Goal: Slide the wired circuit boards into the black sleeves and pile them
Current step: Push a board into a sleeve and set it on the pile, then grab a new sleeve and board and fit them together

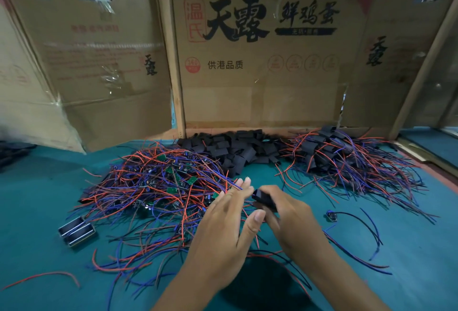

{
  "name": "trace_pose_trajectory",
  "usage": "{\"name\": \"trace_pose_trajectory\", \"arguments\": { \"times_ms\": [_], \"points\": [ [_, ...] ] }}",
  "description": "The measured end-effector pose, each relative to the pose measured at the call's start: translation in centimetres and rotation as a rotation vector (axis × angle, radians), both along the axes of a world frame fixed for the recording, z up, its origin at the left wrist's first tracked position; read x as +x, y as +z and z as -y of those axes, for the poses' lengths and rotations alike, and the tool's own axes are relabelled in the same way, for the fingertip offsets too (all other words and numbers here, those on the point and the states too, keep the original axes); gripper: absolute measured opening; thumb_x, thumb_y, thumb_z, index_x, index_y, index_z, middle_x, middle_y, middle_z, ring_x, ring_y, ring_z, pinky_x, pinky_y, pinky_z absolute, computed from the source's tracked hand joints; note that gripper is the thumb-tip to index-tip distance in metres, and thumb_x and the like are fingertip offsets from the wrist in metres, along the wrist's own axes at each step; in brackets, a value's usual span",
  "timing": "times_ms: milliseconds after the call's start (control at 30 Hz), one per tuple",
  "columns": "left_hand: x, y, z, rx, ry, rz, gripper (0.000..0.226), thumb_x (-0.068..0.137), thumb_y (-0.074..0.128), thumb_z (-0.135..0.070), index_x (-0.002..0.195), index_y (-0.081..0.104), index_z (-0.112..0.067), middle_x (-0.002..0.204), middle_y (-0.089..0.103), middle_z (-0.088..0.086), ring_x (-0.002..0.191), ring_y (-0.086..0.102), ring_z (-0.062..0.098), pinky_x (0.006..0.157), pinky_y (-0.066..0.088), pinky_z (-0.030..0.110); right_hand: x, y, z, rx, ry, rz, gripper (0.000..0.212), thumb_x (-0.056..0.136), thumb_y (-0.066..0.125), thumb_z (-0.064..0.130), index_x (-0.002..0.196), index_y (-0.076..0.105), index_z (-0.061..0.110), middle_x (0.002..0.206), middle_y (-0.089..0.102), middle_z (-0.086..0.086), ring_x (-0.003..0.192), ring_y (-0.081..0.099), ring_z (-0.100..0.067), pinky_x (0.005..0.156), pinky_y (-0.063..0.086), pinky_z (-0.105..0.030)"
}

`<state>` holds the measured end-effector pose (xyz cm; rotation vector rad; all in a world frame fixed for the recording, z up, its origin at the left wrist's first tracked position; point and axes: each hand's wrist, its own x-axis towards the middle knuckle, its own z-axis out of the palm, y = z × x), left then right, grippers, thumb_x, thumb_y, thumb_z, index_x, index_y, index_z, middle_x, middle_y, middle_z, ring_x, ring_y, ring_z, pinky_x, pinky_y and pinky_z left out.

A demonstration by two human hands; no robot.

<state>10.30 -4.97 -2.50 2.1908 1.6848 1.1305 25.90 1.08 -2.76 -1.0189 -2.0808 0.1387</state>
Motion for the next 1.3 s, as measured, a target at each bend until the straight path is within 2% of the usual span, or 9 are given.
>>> {"name": "trace_pose_trajectory", "arguments": {
  "times_ms": [200,300,367,533,667,767,900,1133,1300],
  "points": [
    [0.0,-0.4,-0.1,-0.016,-0.002,-0.021,0.072,0.09,0.01,-0.078,0.149,0.028,-0.04,0.146,0.009,-0.047,0.133,-0.001,-0.03,0.111,0.001,0.004,0.1,-0.2,-0.1,-0.014,0.023,-0.008,0.01,0.092,0.066,0.019,0.099,0.063,0.012,0.085,0.069,0.003,0.076,0.056,-0.017,0.063,0.04,-0.028],
    [-0.3,-0.5,-0.3,-0.029,0.014,-0.06,0.071,0.092,0.012,-0.077,0.154,0.012,-0.043,0.152,0.028,-0.031,0.14,0.02,-0.012,0.112,0.008,0.008,0.9,0.5,-1.0,-0.057,0.01,0.006,0.01,0.094,0.064,0.026,0.095,0.062,0.017,0.076,0.065,0.007,0.067,0.055,-0.014,0.06,0.038,-0.027],
    [-0.8,-0.4,-0.5,0.057,0.053,-0.106,0.069,0.097,0.018,-0.071,0.155,0.023,-0.033,0.144,0.046,-0.021,0.131,0.035,-0.001,0.107,0.016,0.009,2.0,1.9,-2.9,-0.096,-0.026,0.029,0.014,0.093,0.064,0.032,0.099,0.065,0.02,0.076,0.067,0.005,0.063,0.055,-0.015,0.06,0.041,-0.031],
    [-4.4,-0.7,-2.9,0.412,0.258,-0.313,0.053,0.105,0.031,-0.049,0.122,0.063,-0.01,0.112,0.064,0.002,0.104,0.057,0.023,0.09,0.039,0.032,6.5,8.2,-10.7,0.041,-0.33,0.284,0.021,0.095,0.057,0.046,0.107,0.066,0.031,0.09,0.072,0.002,0.076,0.065,-0.022,0.065,0.052,-0.032],
    [-6.7,-1.3,-3.9,0.481,0.446,-0.272,0.037,0.103,0.041,-0.034,0.09,0.065,-0.009,0.082,0.06,0.001,0.071,0.058,0.023,0.057,0.051,0.035,9.1,12.8,-17.8,0.068,-0.612,0.428,0.027,0.097,0.053,0.043,0.109,0.062,0.02,0.092,0.068,-0.01,0.08,0.062,-0.029,0.068,0.049,-0.035],
    [-6.6,-1.8,-4.2,0.506,0.407,-0.283,0.033,0.102,0.046,-0.028,0.077,0.062,-0.012,0.069,0.052,-0.004,0.05,0.047,0.015,0.035,0.038,0.029,8.7,13.9,-20.8,0.027,-0.746,0.427,0.041,0.098,0.051,0.043,0.124,0.052,0.01,0.113,0.063,-0.017,0.102,0.059,-0.035,0.084,0.046,-0.044],
    [-6.6,-2.1,-4.7,0.524,0.378,-0.288,0.034,0.101,0.047,-0.024,0.072,0.059,-0.012,0.064,0.05,-0.003,0.045,0.041,0.014,0.032,0.033,0.03,0.9,9.9,-20.2,-0.167,-0.407,0.422,0.025,0.096,0.05,0.033,0.105,0.063,0.014,0.1,0.069,-0.014,0.09,0.065,-0.031,0.075,0.055,-0.037],
    [-6.9,-2.5,-4.8,0.471,0.356,-0.275,0.036,0.101,0.045,-0.026,0.071,0.059,-0.013,0.064,0.05,-0.004,0.046,0.042,0.013,0.034,0.037,0.03,-10.5,2.1,-17.6,-0.58,-0.168,0.437,0.052,0.087,0.061,0.058,0.074,0.061,0.008,0.067,0.059,-0.007,0.069,0.06,-0.026,0.063,0.045,-0.031],
    [-6.4,-2.3,-4.5,0.461,0.349,-0.304,0.034,0.102,0.045,-0.026,0.07,0.054,-0.016,0.064,0.044,-0.005,0.048,0.036,0.011,0.035,0.033,0.027,-11.0,2.2,-17.0,-0.715,-0.138,0.381,0.027,0.098,0.059,0.029,0.081,0.057,0.007,0.079,0.072,-0.016,0.076,0.072,-0.03,0.053,0.049,-0.025]
  ]
}}
